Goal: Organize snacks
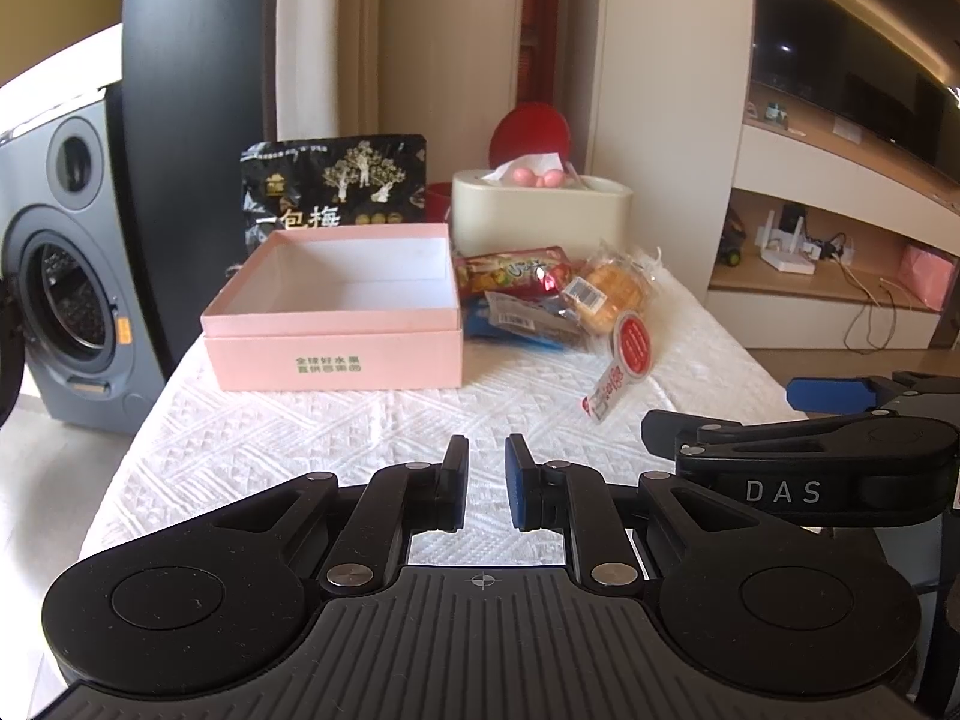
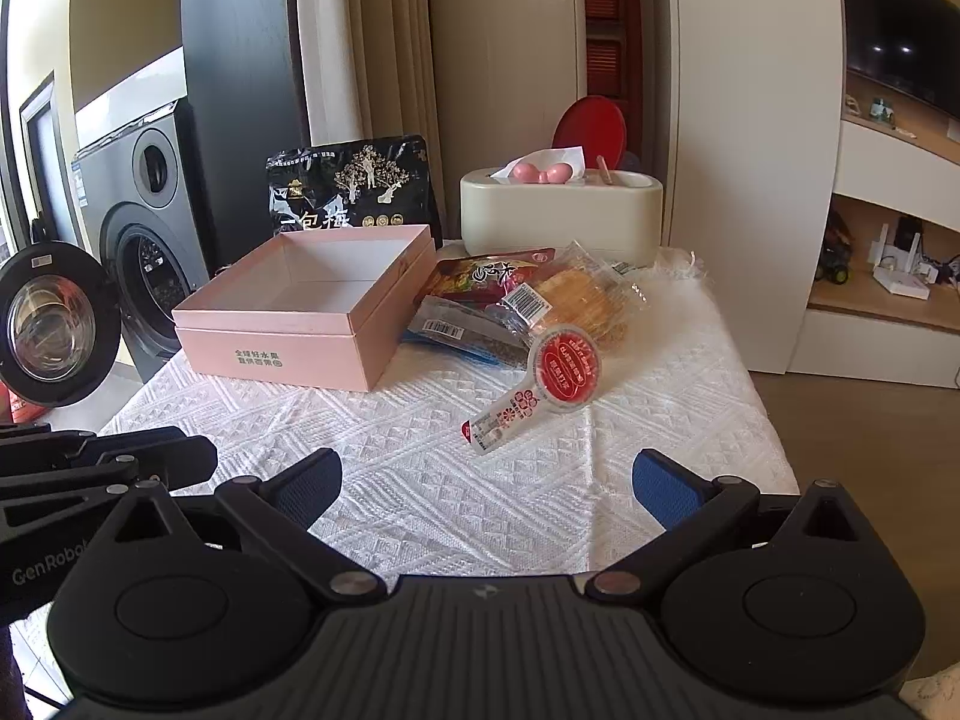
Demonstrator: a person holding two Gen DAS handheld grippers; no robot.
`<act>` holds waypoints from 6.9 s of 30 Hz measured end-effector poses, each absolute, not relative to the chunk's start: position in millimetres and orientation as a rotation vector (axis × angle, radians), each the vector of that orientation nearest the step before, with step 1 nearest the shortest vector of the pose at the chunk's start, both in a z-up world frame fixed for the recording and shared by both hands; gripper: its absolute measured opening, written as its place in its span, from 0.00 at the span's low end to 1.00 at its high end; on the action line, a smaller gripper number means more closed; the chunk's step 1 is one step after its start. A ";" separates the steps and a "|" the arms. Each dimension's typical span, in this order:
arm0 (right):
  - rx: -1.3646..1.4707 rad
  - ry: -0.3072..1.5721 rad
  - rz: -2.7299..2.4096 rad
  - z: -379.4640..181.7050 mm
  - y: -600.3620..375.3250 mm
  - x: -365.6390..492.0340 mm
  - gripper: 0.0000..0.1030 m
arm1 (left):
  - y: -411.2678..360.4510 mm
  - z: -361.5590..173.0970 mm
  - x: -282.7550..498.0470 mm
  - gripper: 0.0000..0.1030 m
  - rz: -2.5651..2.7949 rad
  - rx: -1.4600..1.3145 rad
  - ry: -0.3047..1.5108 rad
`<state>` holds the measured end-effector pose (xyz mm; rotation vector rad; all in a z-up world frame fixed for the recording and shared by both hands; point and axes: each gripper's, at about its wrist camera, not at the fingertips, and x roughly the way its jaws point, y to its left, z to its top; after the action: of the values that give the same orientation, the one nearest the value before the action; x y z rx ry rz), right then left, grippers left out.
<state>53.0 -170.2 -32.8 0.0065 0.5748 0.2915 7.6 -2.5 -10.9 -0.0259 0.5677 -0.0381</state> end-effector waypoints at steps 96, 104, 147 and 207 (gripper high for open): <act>0.189 0.804 0.644 -73.0 -201.5 269.0 0.90 | 30.6 -48.8 146.9 0.17 -0.359 -0.223 0.604; 0.091 0.853 0.883 -64.8 -170.5 217.4 0.88 | 53.0 -41.9 138.1 0.17 -0.293 -0.269 0.602; 0.100 0.769 0.387 -87.0 -239.6 155.0 0.95 | -49.7 -70.0 119.8 0.22 -0.394 0.294 0.691; 0.028 0.630 0.416 -93.8 -247.1 136.8 0.94 | -49.3 -88.6 192.2 0.62 -0.502 0.186 0.763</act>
<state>136.8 -247.1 -93.8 0.0276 0.6298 0.4164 192.2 -49.3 -88.6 0.1862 0.7629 -0.5016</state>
